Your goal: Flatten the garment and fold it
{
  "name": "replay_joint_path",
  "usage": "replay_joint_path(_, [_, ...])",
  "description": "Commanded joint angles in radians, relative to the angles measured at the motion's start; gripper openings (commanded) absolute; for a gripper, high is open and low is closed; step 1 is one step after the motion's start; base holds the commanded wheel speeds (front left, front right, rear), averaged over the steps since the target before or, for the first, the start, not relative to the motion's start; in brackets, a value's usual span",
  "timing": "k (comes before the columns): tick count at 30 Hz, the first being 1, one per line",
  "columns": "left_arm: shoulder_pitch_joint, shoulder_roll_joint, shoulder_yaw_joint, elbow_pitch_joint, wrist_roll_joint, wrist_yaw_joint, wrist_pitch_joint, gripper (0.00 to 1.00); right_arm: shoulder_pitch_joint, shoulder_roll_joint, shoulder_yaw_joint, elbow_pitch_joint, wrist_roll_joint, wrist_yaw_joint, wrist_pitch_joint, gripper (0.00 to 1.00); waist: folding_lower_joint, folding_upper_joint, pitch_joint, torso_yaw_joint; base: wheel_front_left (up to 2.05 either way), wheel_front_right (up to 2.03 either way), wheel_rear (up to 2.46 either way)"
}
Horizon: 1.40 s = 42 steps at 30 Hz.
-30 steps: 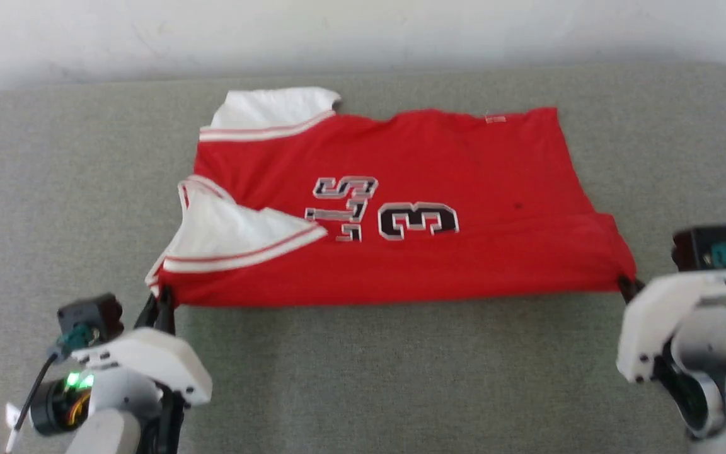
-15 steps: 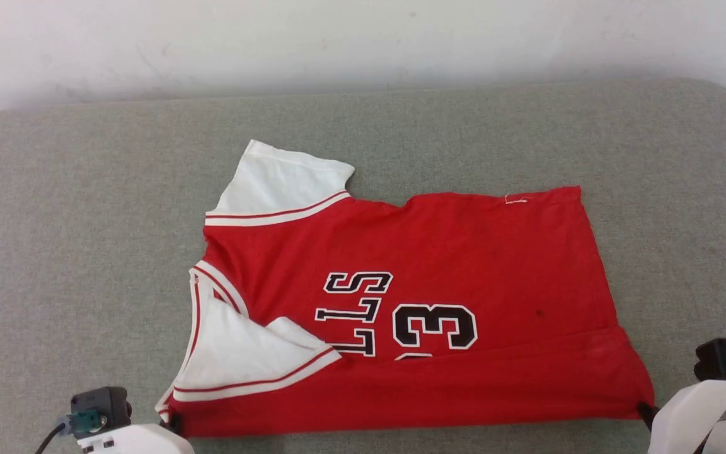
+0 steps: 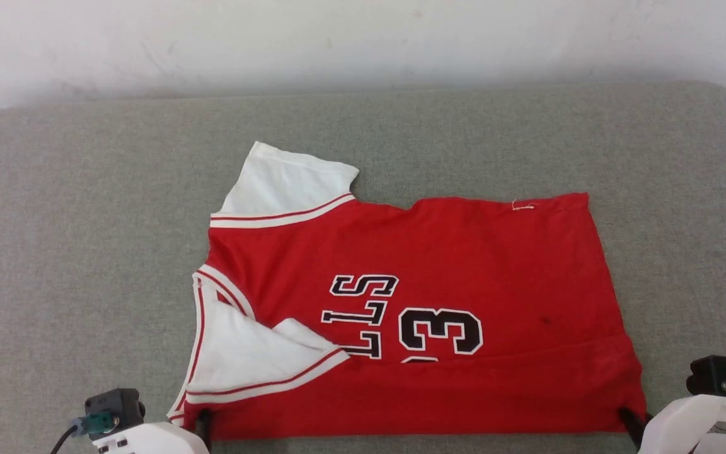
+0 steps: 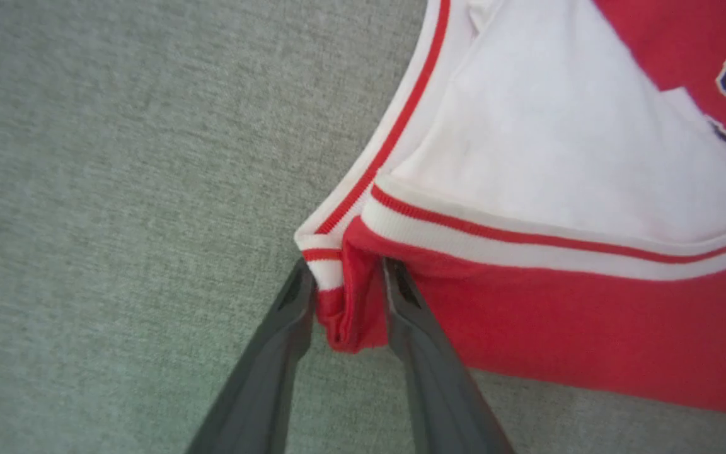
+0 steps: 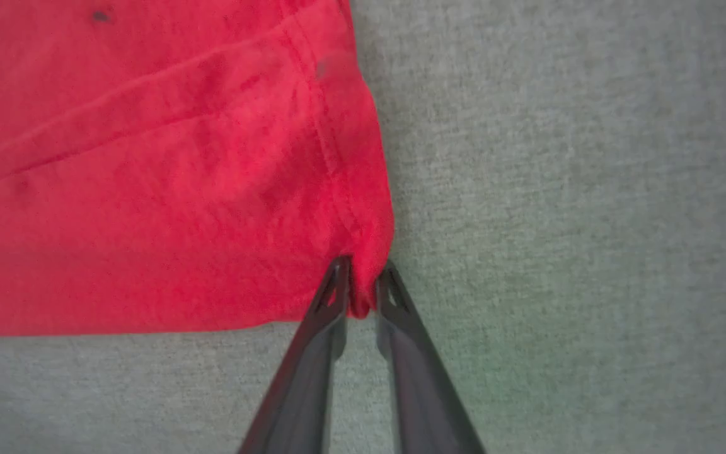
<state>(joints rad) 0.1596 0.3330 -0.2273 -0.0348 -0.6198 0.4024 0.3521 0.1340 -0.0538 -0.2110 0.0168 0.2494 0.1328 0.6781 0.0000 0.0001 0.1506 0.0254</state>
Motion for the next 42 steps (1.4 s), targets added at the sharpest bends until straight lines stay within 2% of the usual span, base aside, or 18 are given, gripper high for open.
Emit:
replay_joint_path(1, [-0.004,-0.01,0.002,0.017,-0.008,-0.011,-0.011,1.0,0.004,0.004,0.008,0.009,0.02,-0.002,-0.025,1.0,0.0,-0.0001,-0.02,0.0,0.0,0.0,0.0])
replay_joint_path(6, [-0.019,0.001,0.035,-0.025,0.015,-0.037,-0.125,1.0,0.0,0.004,0.0,-0.034,0.051,-0.002,-0.197,1.0,0.0,-0.0001,-0.043,-0.006,0.0,0.0,0.0])
replay_joint_path(11, [-0.098,0.04,0.041,-0.033,0.1,-0.062,-0.257,1.0,-0.042,0.004,0.023,-0.064,0.003,-0.002,-0.428,1.0,0.0,-0.0001,-0.034,-0.018,0.0,0.0,0.0])
replay_joint_path(17, [-0.29,0.09,-0.002,0.039,0.179,-0.174,-0.382,1.0,-0.101,0.004,0.085,-0.103,-0.069,-0.002,-0.663,1.0,0.0,-0.0001,0.016,-0.036,0.0,0.0,0.0])
replay_joint_path(22, [-0.505,0.099,-0.047,0.161,0.194,-0.278,-0.395,1.0,-0.145,-0.007,0.143,-0.115,-0.086,-0.002,-0.751,1.0,0.0,-0.0001,0.082,-0.056,0.0,0.0,0.0])
replay_joint_path(28, [-0.758,0.106,-0.073,0.328,0.162,-0.385,-0.3,1.0,-0.2,-0.03,0.193,-0.131,-0.084,-0.002,-0.771,1.0,0.0,-0.0001,0.165,-0.104,0.0,0.0,0.0])
replay_joint_path(33, [-0.924,0.12,-0.087,0.434,0.124,-0.429,-0.12,1.0,-0.253,-0.037,0.219,-0.146,-0.077,-0.002,-0.774,1.0,0.0,-0.0001,0.233,-0.148,0.0,0.0,0.0])
replay_joint_path(37, [-1.03,0.134,-0.092,0.504,0.1,-0.422,0.053,1.0,-0.285,-0.038,0.238,-0.146,-0.07,-0.002,-0.776,1.0,0.0,-0.0001,0.277,-0.174,0.0,0.0,0.0])
replay_joint_path(42, [-1.1,0.157,-0.083,0.559,0.079,-0.359,0.254,1.0,-0.315,-0.039,0.278,-0.128,-0.058,-0.002,-0.773,1.0,0.0,-0.0001,0.315,-0.208,0.0,0.0,0.0])
